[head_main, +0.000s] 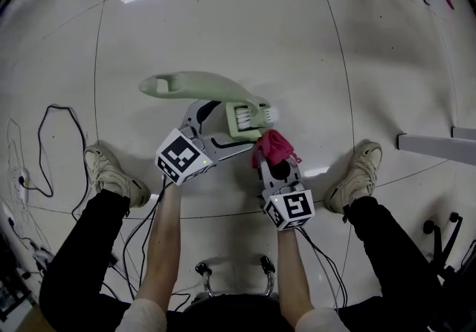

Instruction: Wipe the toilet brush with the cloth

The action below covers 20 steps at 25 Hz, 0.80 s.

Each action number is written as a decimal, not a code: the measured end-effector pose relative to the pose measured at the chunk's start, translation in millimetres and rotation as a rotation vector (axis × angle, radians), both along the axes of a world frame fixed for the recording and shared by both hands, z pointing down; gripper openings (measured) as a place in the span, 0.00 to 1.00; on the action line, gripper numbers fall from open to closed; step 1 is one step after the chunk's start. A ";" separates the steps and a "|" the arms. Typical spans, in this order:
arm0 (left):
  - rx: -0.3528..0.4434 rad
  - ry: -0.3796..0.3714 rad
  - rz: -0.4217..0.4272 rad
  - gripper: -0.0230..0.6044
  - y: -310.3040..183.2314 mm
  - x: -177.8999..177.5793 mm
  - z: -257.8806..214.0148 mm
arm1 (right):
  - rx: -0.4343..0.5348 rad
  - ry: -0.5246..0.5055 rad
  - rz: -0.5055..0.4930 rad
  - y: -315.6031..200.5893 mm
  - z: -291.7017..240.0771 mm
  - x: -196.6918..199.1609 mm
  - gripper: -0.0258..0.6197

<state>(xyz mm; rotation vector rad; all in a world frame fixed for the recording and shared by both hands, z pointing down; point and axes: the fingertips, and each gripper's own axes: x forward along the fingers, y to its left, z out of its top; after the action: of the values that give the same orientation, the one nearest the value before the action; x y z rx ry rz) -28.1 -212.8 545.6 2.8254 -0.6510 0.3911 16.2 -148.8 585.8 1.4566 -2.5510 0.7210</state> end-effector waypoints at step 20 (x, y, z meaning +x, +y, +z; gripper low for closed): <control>-0.065 0.054 -0.055 0.84 58.3 5.2 -17.8 | 0.072 0.194 0.031 -40.6 -33.5 38.2 0.09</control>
<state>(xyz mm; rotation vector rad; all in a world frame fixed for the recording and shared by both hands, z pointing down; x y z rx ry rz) -22.9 -154.5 527.8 2.7398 -0.6910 0.3192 54.4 -189.4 552.3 1.5094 -2.4361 0.4698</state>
